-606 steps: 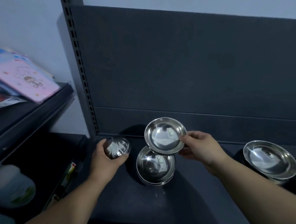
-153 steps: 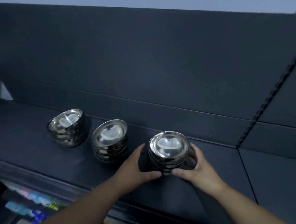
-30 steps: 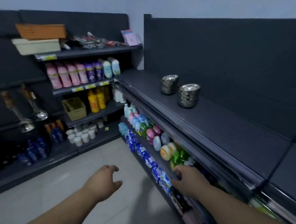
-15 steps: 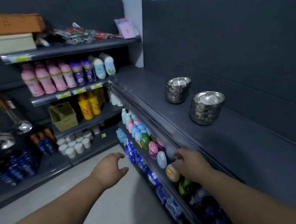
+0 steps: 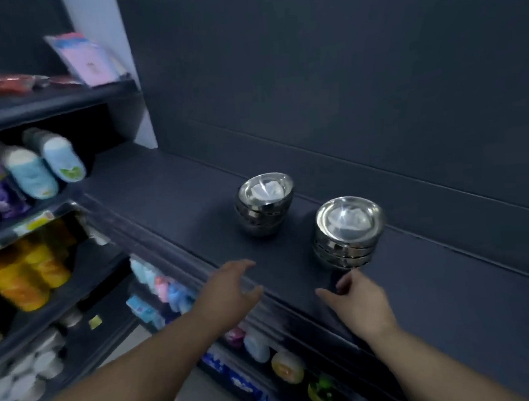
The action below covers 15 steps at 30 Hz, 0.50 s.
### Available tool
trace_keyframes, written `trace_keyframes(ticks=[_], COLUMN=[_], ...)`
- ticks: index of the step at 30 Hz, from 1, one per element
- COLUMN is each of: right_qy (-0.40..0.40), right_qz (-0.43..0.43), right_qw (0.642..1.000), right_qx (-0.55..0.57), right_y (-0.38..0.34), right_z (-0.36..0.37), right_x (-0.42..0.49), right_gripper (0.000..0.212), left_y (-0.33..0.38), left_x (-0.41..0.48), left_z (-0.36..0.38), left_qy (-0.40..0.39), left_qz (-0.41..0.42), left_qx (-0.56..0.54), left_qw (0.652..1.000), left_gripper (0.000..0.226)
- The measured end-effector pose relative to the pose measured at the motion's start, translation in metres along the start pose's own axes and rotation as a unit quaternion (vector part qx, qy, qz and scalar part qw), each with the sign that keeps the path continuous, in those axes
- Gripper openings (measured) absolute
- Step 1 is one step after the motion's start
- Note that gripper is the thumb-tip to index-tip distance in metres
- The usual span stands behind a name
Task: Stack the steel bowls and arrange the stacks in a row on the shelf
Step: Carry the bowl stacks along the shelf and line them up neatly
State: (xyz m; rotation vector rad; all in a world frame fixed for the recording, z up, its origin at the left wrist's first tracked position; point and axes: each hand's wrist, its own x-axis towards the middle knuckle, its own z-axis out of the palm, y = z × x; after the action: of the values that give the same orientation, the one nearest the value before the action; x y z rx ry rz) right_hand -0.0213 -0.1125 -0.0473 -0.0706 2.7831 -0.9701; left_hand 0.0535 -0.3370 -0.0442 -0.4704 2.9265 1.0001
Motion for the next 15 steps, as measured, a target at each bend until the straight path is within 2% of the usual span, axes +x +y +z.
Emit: trace_keyframes(ticks=[6, 11, 15], right_qy=[0.072, 0.111, 0.093], right_qz=[0.123, 0.102, 0.041], right_qw=[0.987, 0.975, 0.975], right_qx=[0.073, 0.162, 0.197], right_y=[-0.001, -0.003, -0.009], right_z=[-0.014, -0.023, -0.026], right_x=[0.004, 0.016, 0.024], right_gripper=[0.062, 0.111, 0.098], left_y=[0.021, 0.049, 0.067], left_x=[0.066, 0.095, 0.111], left_z=[0.000, 0.018, 0.028], left_qy=[-0.112, -0.198, -0.240], left_qz=[0.091, 0.107, 0.077], left_qx=[-0.079, -0.206, -0.312], left_qw=[0.986, 0.952, 0.916], left_gripper=[0.068, 0.082, 0.090])
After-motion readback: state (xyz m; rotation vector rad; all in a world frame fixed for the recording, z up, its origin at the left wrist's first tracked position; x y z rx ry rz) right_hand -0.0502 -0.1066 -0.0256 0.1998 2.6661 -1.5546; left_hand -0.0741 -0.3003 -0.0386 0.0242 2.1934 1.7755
